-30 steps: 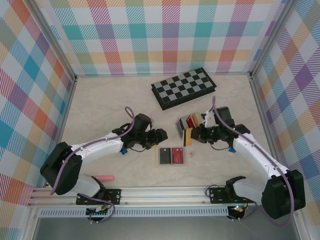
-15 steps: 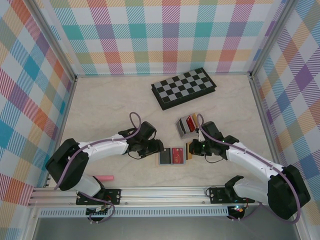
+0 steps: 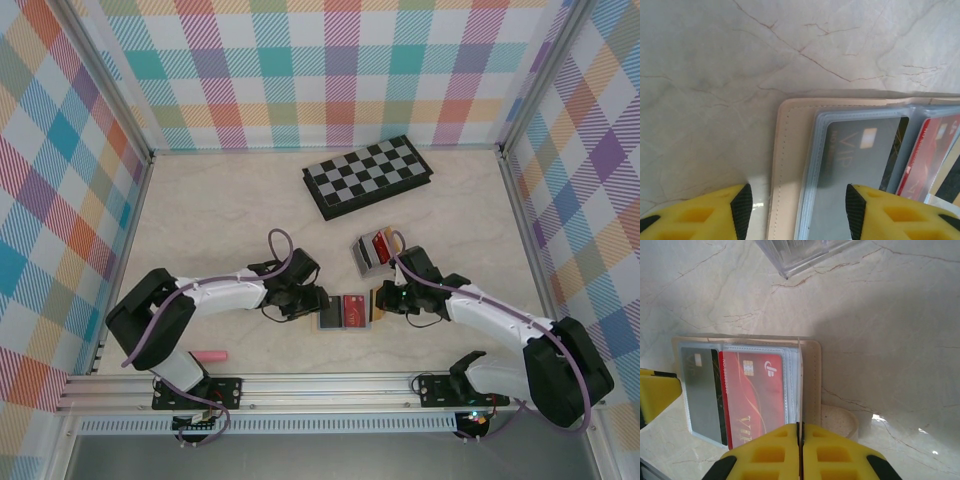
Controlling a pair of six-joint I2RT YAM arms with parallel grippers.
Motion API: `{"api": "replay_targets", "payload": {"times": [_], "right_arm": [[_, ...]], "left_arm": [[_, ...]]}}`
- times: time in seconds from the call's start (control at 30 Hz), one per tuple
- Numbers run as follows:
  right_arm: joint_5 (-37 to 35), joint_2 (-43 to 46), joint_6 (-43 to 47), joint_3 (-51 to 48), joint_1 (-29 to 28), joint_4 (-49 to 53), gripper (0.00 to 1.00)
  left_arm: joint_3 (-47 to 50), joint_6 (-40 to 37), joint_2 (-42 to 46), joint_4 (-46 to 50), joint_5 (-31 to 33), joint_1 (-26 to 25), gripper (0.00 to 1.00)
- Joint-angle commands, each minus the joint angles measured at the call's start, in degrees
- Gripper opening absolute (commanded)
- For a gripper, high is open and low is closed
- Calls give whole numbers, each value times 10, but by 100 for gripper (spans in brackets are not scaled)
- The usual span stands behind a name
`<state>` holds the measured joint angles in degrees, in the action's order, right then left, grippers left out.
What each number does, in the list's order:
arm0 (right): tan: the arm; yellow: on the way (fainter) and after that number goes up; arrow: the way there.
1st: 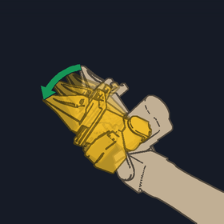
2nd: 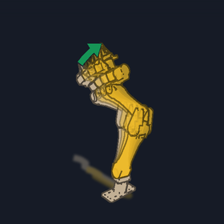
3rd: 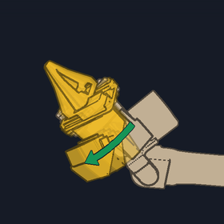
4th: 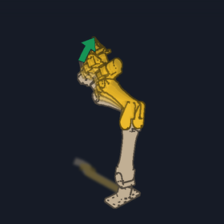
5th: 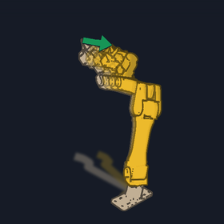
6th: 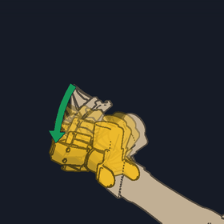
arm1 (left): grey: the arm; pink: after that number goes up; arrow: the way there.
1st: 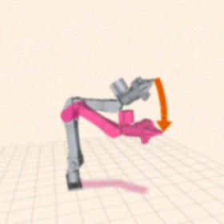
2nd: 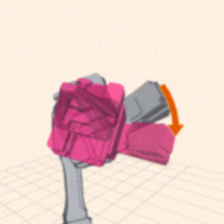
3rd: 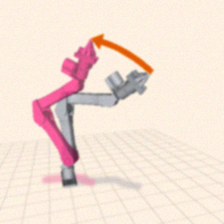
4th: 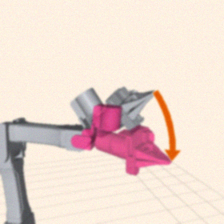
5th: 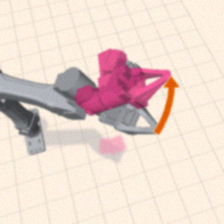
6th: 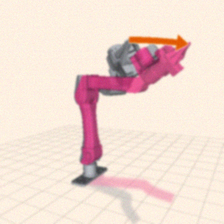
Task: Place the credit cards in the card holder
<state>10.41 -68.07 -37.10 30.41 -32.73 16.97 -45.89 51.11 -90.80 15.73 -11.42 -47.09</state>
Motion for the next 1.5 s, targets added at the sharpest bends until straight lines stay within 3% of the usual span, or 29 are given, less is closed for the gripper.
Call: {"api": "replay_targets", "payload": {"times": [0.0,0.53,0.8,0.87,0.93,1.17,1.33,1.47], "right_arm": [[19,-4,-19,-14,-4,-30,7],[60,27,-57,18,-4,-42,9],[92,38,-75,29,-5,-64,11],[103,24,-85,28,-7,-83,11],[110,6,-93,29,-12,-101,11],[114,-76,-110,52,-53,-141,9],[83,-76,-107,46,-54,-127,9],[78,-71,-96,32,-52,-124,8]], "left_arm": [[5,-2,-12,-25,-11,-9,51],[6,0,-13,-30,-5,-12,42],[14,10,22,-28,27,-13,39],[19,18,44,-22,48,-13,43],[26,27,67,-13,70,-14,53],[55,56,143,28,138,-13,66],[65,51,154,9,128,-13,69],[64,37,129,-30,92,-13,67]]}}
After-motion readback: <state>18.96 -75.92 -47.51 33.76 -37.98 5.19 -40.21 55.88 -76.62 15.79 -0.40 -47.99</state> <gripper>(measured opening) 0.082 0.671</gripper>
